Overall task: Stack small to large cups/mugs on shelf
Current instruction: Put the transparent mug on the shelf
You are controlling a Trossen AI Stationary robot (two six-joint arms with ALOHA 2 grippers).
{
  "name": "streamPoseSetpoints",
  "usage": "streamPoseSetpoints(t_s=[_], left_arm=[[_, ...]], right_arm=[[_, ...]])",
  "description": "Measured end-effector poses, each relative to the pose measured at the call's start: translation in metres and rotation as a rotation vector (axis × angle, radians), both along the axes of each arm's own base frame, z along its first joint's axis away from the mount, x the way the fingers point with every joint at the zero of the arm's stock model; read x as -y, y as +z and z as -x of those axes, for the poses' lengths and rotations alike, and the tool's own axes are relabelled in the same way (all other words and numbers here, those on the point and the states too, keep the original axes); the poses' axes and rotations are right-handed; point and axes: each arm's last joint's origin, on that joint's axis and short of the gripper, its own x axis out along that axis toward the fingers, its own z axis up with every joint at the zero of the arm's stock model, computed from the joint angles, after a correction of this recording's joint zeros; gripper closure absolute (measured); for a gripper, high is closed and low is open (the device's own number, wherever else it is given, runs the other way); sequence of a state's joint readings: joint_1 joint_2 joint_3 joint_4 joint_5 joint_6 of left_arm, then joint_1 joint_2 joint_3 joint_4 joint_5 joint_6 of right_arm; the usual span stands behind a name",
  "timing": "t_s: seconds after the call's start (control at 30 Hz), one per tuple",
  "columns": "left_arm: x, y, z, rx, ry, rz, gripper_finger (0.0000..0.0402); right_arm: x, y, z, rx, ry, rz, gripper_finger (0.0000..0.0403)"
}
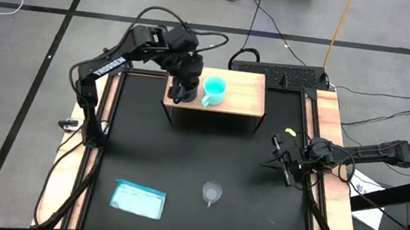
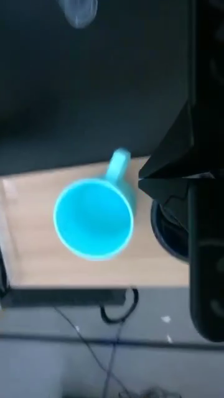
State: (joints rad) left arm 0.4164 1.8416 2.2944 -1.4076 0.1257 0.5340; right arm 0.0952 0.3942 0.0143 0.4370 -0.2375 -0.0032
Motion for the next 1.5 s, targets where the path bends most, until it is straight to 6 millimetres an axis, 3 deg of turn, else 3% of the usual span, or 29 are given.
streamPoseSetpoints(t_s=[0.23,0.43,0.57,0.83,1.17,1.5], left_arm=[[0.009,-0.004,-0.005,0.061,-0.242,0.112,0.04],[0.009,-0.01,-0.004,0.031,-0.27,0.115,0.0401],[0.011,0.004,0.015,0.079,-0.259,0.084,0.0401],[0.027,0.025,0.078,0.233,-0.229,0.069,0.0401],[0.035,-0.039,0.126,0.512,-0.135,0.019,0.0401],[0.047,-0.106,0.142,0.737,-0.073,0.208,0.0401]], right_arm=[[0.0,0.0,0.0,-0.007,0.001,-0.02,0.0403],[0.0,0.0,0.0,-0.007,0.001,-0.02,0.0403],[0.0,-0.001,0.0,-0.012,0.001,-0.018,0.0403],[0.0,0.0,0.0,-0.007,0.0,-0.013,0.0403],[0.0,0.0,0.0,-0.004,0.0,-0.013,0.0403],[0.0,0.0,0.0,-0.005,0.001,-0.017,0.0403]])
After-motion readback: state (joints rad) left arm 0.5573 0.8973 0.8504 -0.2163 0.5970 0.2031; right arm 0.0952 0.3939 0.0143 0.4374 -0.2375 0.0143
